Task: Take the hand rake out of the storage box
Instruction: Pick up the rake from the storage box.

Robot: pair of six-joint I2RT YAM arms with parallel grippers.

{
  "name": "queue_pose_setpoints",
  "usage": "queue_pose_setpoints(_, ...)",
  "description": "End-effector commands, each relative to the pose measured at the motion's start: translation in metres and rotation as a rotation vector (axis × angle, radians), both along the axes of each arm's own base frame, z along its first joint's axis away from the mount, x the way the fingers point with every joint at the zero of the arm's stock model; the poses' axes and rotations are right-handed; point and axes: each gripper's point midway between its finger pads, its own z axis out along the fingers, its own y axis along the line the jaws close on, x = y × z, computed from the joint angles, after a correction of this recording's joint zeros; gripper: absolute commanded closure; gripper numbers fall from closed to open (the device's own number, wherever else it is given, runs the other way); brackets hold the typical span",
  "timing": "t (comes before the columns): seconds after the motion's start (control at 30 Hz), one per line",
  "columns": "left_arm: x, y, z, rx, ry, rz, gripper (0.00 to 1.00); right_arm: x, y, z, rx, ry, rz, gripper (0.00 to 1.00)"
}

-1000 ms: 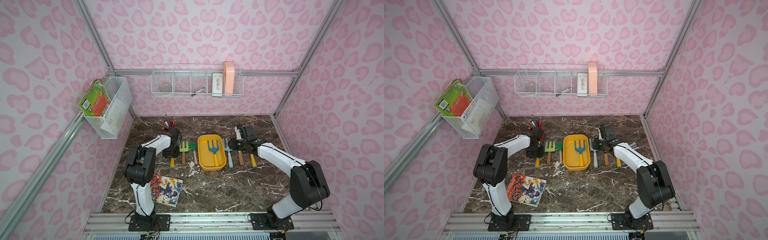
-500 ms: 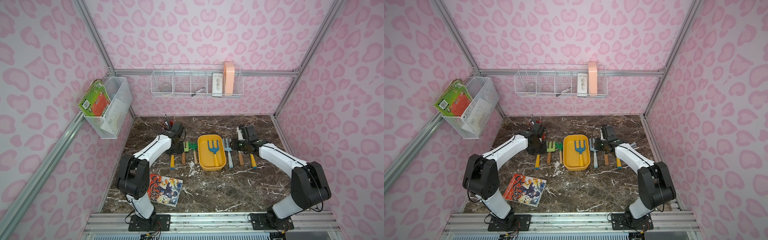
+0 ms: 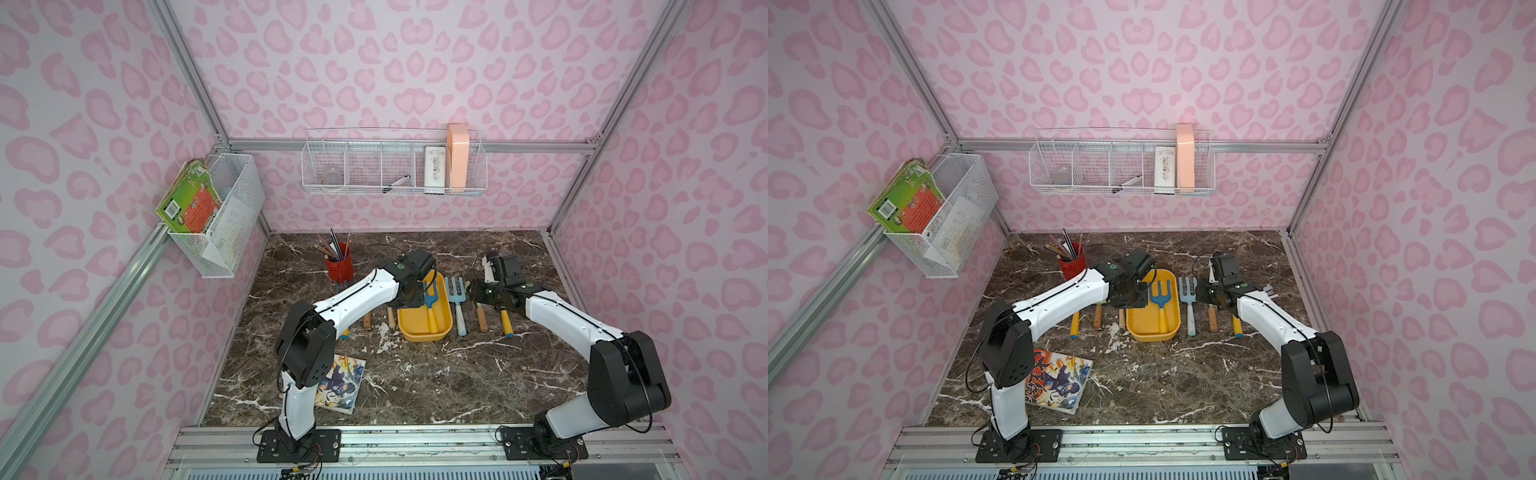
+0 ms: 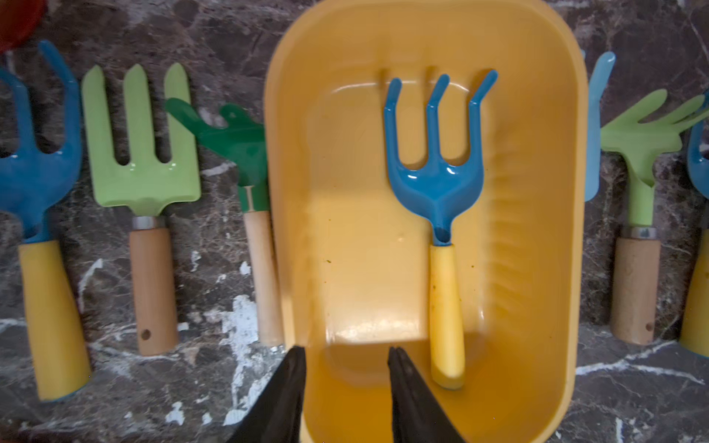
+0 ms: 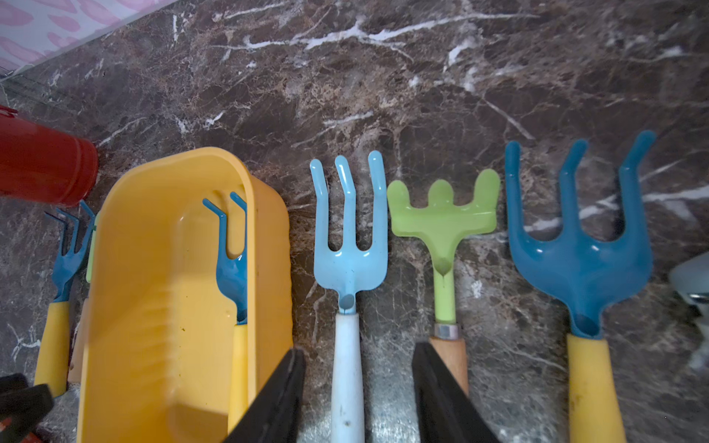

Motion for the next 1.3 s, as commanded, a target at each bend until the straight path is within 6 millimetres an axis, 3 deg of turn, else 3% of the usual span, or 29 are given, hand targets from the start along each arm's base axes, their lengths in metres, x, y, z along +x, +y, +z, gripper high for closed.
queue_pose_setpoints(0.0,-0.001,-0.016,-0.008,0.002,0.019,-0.016,0.59,0.001,-0.002,0.001,0.002,-0.015,-0.001,0.52)
queue_pose_setpoints(0.43,0.004,-0.057,-0.062,0.006,0.061,-0.075,0.56,-0.001,-0.009,-0.001,0.003,-0.012,-0.014,0.52)
queue_pose_setpoints(0.8,0.009,-0.066,-0.094,0.007,0.078,-0.081,0.56,-0.001,-0.011,-0.003,-0.001,-0.005,-0.015,0.52)
queue_pose_setpoints(1.27,0.011,-0.061,-0.095,0.038,0.068,-0.084,0.75,-0.002,-0.011,-0.005,-0.001,-0.001,-0.014,0.52)
